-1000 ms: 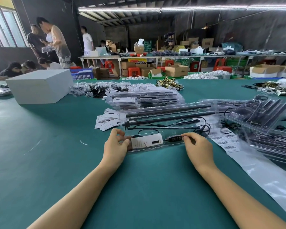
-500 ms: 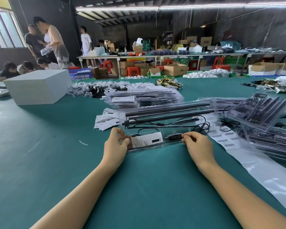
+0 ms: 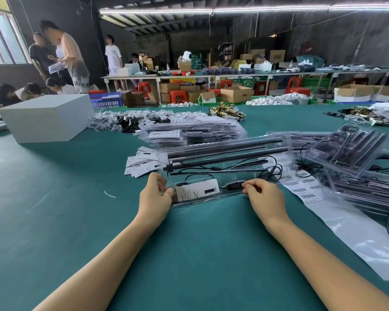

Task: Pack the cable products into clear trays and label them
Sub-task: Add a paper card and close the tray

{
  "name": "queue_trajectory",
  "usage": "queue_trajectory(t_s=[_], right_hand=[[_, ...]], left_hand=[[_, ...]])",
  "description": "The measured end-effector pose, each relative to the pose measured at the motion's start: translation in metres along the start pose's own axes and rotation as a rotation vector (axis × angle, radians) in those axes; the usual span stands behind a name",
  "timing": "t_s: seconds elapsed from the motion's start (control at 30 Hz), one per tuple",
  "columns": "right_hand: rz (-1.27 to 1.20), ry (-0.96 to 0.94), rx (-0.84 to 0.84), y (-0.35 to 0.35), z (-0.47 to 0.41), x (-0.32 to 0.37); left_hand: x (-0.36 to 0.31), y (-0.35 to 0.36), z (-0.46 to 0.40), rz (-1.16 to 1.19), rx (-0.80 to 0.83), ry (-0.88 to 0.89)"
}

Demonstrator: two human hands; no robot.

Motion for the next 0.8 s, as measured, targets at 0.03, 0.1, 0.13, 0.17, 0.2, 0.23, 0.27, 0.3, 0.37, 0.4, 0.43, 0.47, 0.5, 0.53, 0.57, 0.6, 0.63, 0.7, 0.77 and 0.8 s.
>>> queue_trajectory(t_s=[0.03,0.1,0.13,0.17,0.2,0.23,0.27,0.3,0.37,0.4,0.43,0.47,0.5,0.53,0.57,0.6,0.63,0.7,0.77,0.8], right_hand=[[0.005,-0.003,0.004,0.0,0.0,0.001],[0.014,-0.014,0.008,0.0,0.0,0.001],[0.027,-0.024,0.003,0.0,0.0,0.002],[0.048,-0.038,-0.004,0.0,0.0,0.003],[0.078,-0.056,-0.015,-0.001,0.0,0.005],[0.119,-0.087,-0.034,-0.001,0.001,0.008],[0.18,-0.149,-0.059,-0.002,0.004,0.014],[0.259,-0.245,-0.078,0.0,0.008,0.025],[0.428,-0.453,-0.029,0.016,0.022,0.046],[0.523,-0.524,0.011,0.026,0.028,0.051],[0.626,-0.56,0.038,0.034,0.032,0.053],[0.715,-0.57,0.046,0.039,0.034,0.053],[0.768,-0.572,0.031,0.04,0.034,0.052],[0.782,-0.58,-0.007,0.038,0.035,0.054],[0.766,-0.589,-0.058,0.033,0.035,0.056],[0.737,-0.601,-0.124,0.026,0.036,0.059],[0.709,-0.615,-0.196,0.019,0.037,0.062],[0.656,-0.648,-0.323,0.004,0.039,0.068],[0.597,-0.675,-0.389,-0.006,0.039,0.071],[0.576,-0.688,-0.406,-0.01,0.039,0.072]], left_hand=[[0.0,-0.001,-0.001,-0.015,-0.007,0.0],[0.0,-0.001,-0.001,-0.017,-0.008,-0.016],[0.001,0.0,-0.001,0.002,-0.002,-0.028],[0.002,0.0,-0.002,0.018,0.001,-0.036],[0.004,0.0,-0.003,0.025,-0.001,-0.043],[0.007,0.0,-0.003,0.039,0.0,-0.055],[0.01,0.0,-0.002,0.077,0.009,-0.075],[0.013,0.002,-0.002,0.147,0.03,-0.108],[0.017,0.007,0.002,0.327,0.081,-0.192],[0.017,0.008,0.004,0.43,0.092,-0.231],[0.014,0.008,0.007,0.544,0.094,-0.259],[0.01,0.008,0.009,0.646,0.094,-0.275],[0.004,0.006,0.01,0.718,0.09,-0.277],[-0.003,0.004,0.011,0.761,0.09,-0.258],[-0.011,0.001,0.012,0.787,0.099,-0.22],[-0.02,0.0,0.013,0.804,0.115,-0.169],[-0.03,-0.001,0.015,0.823,0.135,-0.117],[-0.049,0.001,0.022,0.883,0.185,-0.043],[-0.065,0.006,0.03,0.949,0.249,0.007],[-0.071,0.008,0.033,0.964,0.275,0.03]])
Point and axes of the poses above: each hand's wrist, its own z-axis away from the middle knuckle, its own y-axis out of the palm, x = y × z, the point moved 10 cm from there along -z, towards the middle knuckle, and after that the axes turned 3 degrees about y, right-handed, at the moved point
